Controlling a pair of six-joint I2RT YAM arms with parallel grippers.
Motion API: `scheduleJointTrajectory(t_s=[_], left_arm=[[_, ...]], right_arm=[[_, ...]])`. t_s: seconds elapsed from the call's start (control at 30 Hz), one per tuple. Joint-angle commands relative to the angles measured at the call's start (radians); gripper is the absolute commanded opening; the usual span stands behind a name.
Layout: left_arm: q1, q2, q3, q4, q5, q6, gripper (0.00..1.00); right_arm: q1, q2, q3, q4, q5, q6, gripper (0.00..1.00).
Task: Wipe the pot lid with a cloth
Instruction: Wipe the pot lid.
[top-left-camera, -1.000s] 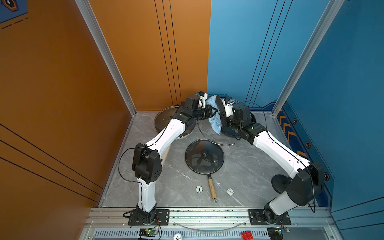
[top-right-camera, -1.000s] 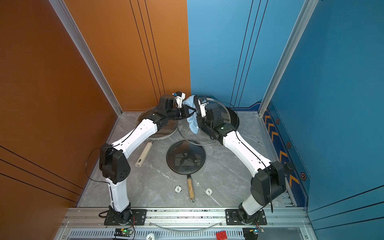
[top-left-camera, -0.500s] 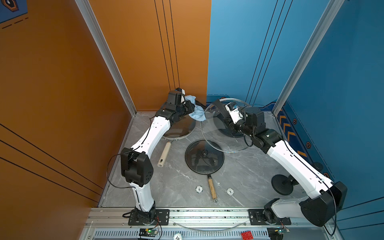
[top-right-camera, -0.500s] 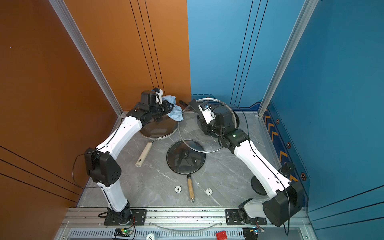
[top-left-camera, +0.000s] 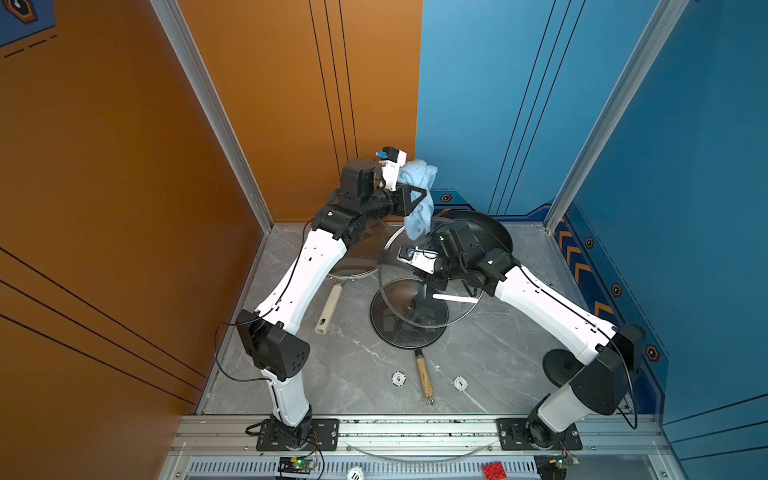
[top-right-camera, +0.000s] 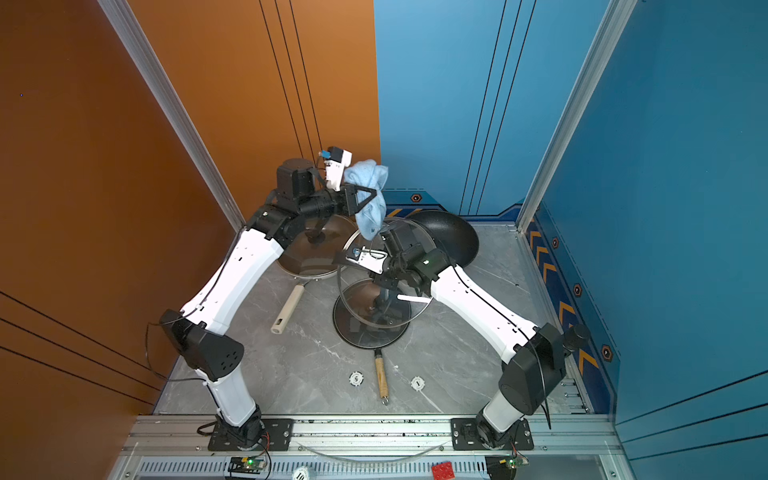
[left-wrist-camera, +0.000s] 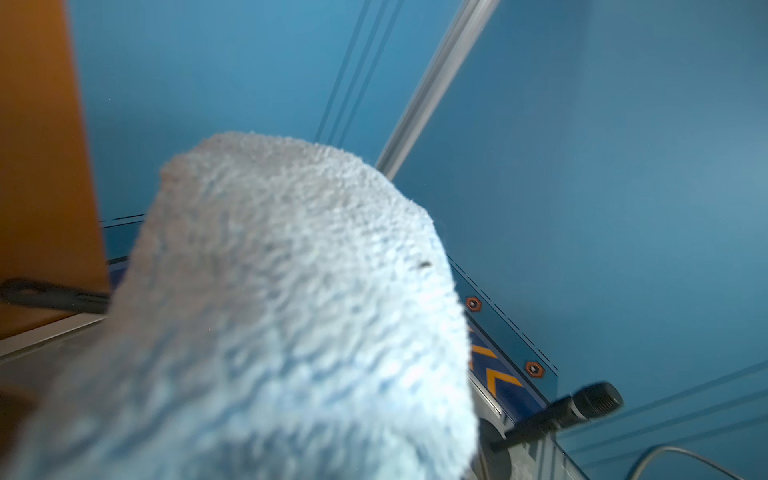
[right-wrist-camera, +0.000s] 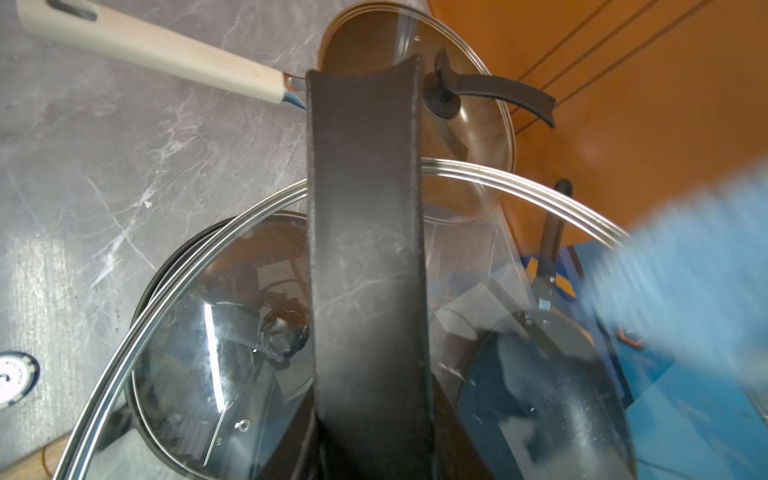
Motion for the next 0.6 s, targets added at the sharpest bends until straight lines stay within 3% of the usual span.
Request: scheduleJointTrajectory(t_s=[0.0, 0.1, 0.17, 0.57], left_arm=[[-0.061, 0.089, 0.048, -0.016, 0.218, 0.057, 0.21], [-0.094, 0.135, 0.068, -0.025, 0.301, 0.036, 0.21], [-0.099, 0.136, 0.046, -0.052, 0.293, 0.040, 0.21], [0.071, -0.073, -0.320, -0.108, -0.191, 0.032, 0.20]], right_arm=[[0.038, -0.029, 0.101, 0.049, 0.072, -0.139, 0.10], [0.047, -0.030, 0.107, 0.052, 0.090, -0.152, 0.10], [0.048, -0.035, 0.100, 0.058, 0.112, -0.154, 0.10], [0.031, -0.135, -0.018, 0.147, 0.209, -0.107, 0.08]])
